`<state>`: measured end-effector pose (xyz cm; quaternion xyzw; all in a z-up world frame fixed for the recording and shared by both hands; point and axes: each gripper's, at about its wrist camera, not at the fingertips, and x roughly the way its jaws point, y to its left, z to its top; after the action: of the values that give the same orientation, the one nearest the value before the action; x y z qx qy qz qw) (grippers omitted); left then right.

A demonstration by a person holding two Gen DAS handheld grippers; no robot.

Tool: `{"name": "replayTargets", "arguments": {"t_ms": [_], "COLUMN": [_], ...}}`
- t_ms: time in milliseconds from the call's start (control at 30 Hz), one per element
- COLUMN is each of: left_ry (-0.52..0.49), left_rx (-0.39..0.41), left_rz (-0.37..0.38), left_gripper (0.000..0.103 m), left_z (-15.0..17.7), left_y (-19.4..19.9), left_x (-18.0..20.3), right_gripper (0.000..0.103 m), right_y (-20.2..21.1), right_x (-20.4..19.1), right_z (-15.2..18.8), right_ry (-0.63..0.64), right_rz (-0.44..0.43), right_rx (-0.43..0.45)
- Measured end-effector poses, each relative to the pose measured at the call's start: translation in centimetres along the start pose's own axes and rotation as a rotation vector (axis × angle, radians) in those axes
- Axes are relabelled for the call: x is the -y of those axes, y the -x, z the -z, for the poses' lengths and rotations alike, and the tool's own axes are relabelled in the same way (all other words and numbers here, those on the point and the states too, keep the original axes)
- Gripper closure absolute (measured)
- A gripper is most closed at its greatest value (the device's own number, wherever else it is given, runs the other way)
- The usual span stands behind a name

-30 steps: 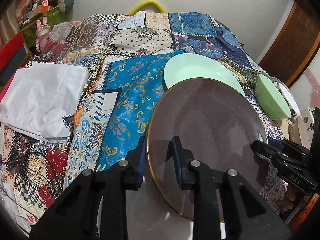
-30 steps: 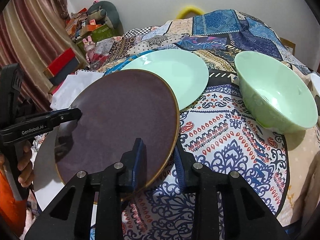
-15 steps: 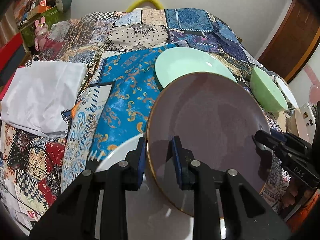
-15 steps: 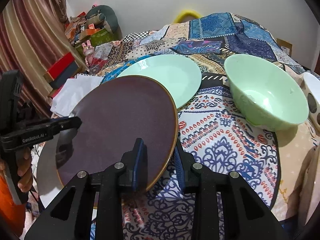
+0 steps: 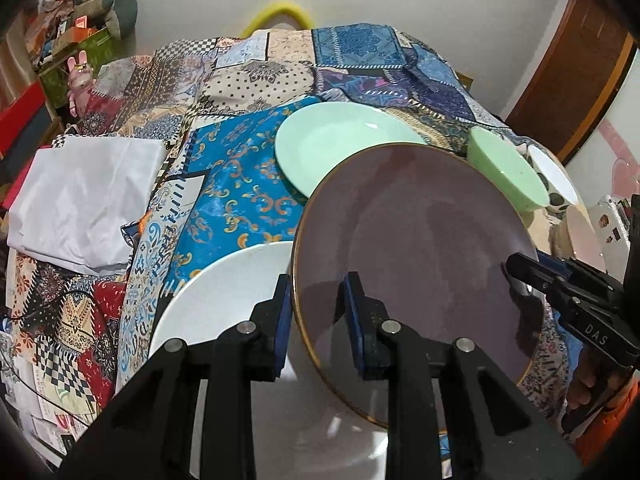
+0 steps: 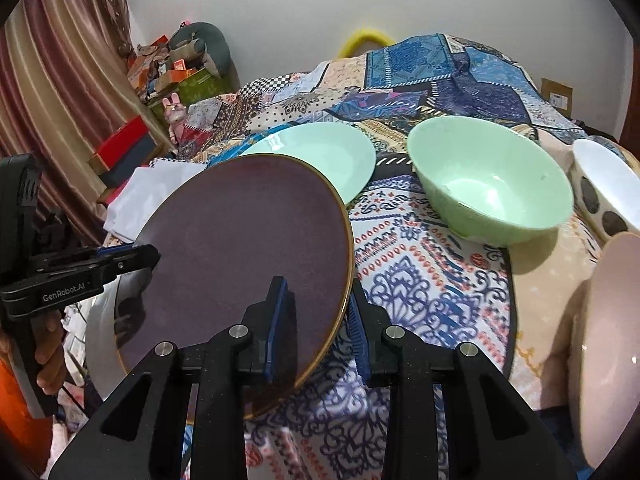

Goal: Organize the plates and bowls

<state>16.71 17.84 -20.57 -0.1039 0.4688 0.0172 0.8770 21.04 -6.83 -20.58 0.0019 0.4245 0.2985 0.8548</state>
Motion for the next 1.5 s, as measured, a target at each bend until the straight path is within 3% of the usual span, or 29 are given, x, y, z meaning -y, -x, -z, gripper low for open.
{"name": "replayTargets", "arguments": {"t_ms": [700, 1033, 1500], "left_ry": [-0.079, -0.107, -0.122], "left_rx": [0.023, -0.024, -0.116], "left_rz": [0.037, 0.053, 0.055], "left_gripper": [0.078, 0.078, 0.078], "left_z": [2.1, 3.4, 4.1], "left_y": [4.0, 2.8, -1.3], "left_x": [8.0, 11.1, 12.0], "right_gripper": [0.076, 0.076, 0.076], "right_y": [6.5, 7.6, 6.3], "right_x": [3.3, 5.3, 7.3], "right_z": [3.1, 5.0, 7.2], "right_ry": [-0.045, -0.088, -0.139], "right_rz": [0.051, 0.077, 0.104], "right_rx": [0.061, 0.049, -0.001]}}
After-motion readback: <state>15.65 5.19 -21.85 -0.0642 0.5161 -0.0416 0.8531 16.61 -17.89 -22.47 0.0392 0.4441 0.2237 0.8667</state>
